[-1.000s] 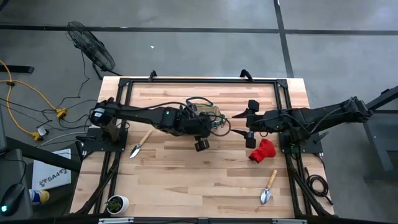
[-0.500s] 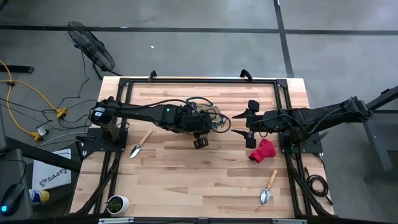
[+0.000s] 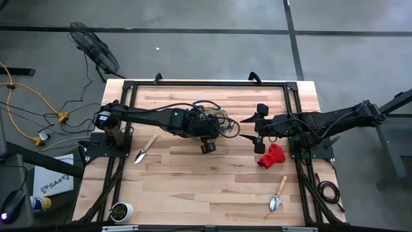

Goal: Pick & Place Garden tools in Gardening bag
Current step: Put the hand rake into the gardening bag

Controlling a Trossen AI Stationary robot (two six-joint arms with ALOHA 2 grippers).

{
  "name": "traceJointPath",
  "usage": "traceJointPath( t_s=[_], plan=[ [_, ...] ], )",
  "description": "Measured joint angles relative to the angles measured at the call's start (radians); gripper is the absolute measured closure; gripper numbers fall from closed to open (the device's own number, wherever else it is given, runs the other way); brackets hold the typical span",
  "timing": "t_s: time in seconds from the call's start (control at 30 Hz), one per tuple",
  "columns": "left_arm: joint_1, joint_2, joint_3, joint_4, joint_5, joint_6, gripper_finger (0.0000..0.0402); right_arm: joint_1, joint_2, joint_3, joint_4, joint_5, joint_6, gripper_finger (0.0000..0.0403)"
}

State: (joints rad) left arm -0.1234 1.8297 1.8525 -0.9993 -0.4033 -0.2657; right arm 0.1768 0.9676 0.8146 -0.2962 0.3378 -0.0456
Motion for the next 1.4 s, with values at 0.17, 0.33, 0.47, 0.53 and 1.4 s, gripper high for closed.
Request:
traceJointPath(
  t_s=[0.17, 0.33, 0.47, 0.53, 1.4],
  plan=[
    [0.000, -0.001, 0.001, 0.002, 0.001, 0.000, 0.0342, 0.000, 0.000, 0.000, 0.000, 0.000, 0.000, 0.0160],
    [0.000, -0.001, 0.001, 0.002, 0.000, 0.005, 0.0342, 0.000, 0.000, 0.000, 0.000, 0.000, 0.001, 0.0160],
    [0.000, -0.001, 0.001, 0.002, -0.021, 0.007, 0.0342, 0.000, 0.000, 0.000, 0.000, 0.000, 0.001, 0.0160],
    [0.000, -0.001, 0.001, 0.002, -0.031, 0.008, 0.0342, 0.000, 0.000, 0.000, 0.000, 0.000, 0.002, 0.0160],
    [0.015, 0.068, 0.001, 0.006, -0.003, 0.018, 0.0342, 0.000, 0.000, 0.000, -0.008, 0.000, 0.009, 0.0160]
  ],
)
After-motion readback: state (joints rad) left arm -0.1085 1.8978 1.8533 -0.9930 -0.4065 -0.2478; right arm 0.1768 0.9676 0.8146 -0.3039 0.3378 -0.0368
